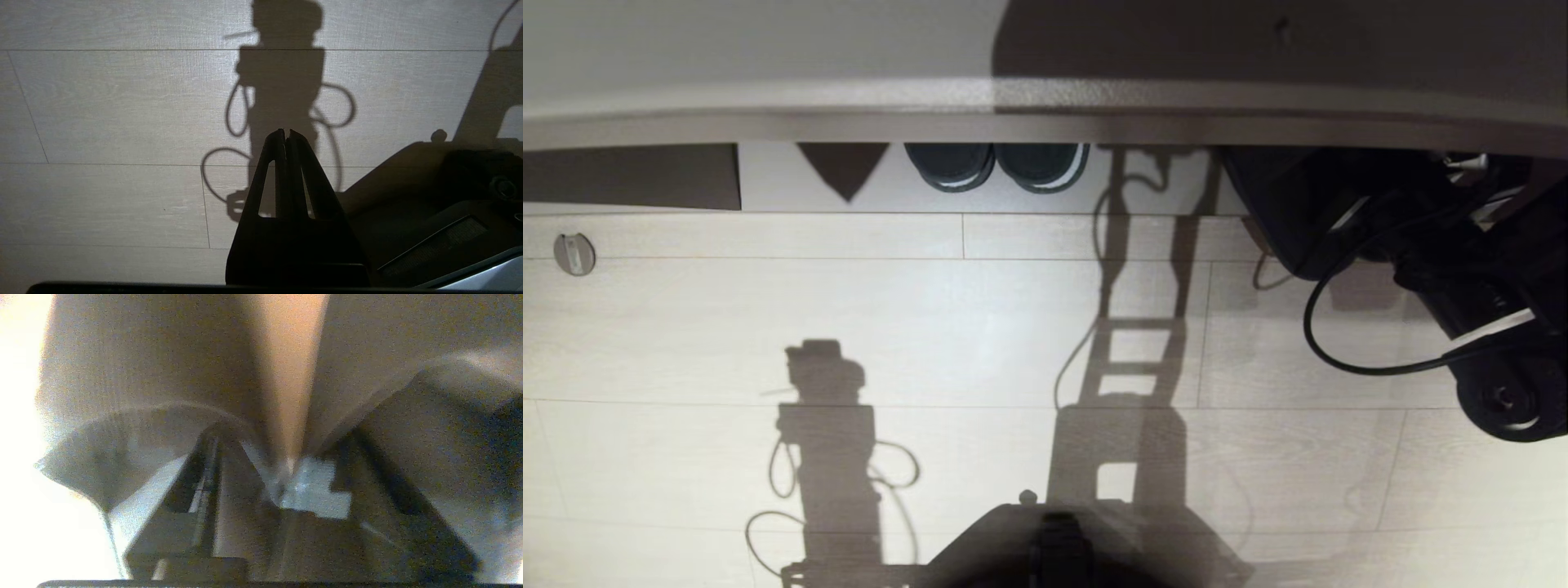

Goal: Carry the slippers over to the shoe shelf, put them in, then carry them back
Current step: Place the slippers into the shoe cabinet

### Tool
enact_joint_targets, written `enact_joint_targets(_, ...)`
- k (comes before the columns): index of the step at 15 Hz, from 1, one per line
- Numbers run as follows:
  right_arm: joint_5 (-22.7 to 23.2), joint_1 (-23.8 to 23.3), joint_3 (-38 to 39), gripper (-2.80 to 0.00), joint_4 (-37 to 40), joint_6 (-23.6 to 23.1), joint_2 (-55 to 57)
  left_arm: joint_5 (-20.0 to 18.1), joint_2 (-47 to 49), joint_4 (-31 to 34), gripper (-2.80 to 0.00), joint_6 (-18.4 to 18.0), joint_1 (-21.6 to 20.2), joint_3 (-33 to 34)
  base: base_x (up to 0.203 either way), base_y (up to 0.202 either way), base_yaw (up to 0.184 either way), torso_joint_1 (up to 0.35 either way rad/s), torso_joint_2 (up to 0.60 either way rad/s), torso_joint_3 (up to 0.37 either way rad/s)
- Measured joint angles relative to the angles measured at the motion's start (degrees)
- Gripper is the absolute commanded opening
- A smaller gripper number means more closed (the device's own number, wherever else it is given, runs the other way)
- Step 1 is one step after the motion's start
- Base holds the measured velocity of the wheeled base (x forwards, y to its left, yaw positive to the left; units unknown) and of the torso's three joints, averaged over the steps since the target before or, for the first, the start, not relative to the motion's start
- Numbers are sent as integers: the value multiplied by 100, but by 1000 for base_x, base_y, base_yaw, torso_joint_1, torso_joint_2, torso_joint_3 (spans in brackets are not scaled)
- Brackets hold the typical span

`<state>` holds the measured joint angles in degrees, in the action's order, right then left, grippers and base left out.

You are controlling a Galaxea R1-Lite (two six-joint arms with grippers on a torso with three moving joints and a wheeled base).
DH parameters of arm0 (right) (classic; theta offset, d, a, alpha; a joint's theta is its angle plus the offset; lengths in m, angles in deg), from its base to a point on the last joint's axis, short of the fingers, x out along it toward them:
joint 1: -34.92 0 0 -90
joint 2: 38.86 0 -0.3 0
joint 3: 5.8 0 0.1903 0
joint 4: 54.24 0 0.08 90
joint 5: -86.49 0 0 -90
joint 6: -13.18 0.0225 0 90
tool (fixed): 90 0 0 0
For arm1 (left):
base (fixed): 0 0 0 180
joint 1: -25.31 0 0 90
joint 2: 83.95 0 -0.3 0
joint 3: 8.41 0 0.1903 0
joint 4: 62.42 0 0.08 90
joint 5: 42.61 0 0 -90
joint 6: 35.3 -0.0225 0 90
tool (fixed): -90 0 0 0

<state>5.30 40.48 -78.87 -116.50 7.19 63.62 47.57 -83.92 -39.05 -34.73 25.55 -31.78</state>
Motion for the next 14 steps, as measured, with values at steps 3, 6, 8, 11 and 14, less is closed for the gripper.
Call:
enact_joint_targets(3, 5, 0, 260, 0, 25, -98, -138, -1, 0, 2, -280, 0, -5, 0, 0, 0, 0, 0, 0, 0)
enact_joint_targets(6, 5, 2, 476, 0, 46, -199, -404, -1, 0, 7, -280, 2, 2, 0, 0, 0, 0, 0, 0, 0)
enact_joint_targets(8, 2, -5, 716, 0, 46, -295, -652, 2, 0, 10, -280, 1, 2, 0, 0, 0, 0, 0, 0, 0)
enact_joint_targets(11, -4, -5, 965, 0, 66, -323, -937, 0, 0, 10, -280, 2, 2, 0, 0, 0, 0, 0, 0, 0)
enact_joint_targets(14, -11, -2, 1687, 0, 72, -484, -1399, 0, 0, 10, -280, 2, 2, 0, 0, 0, 0, 0, 0, 0)
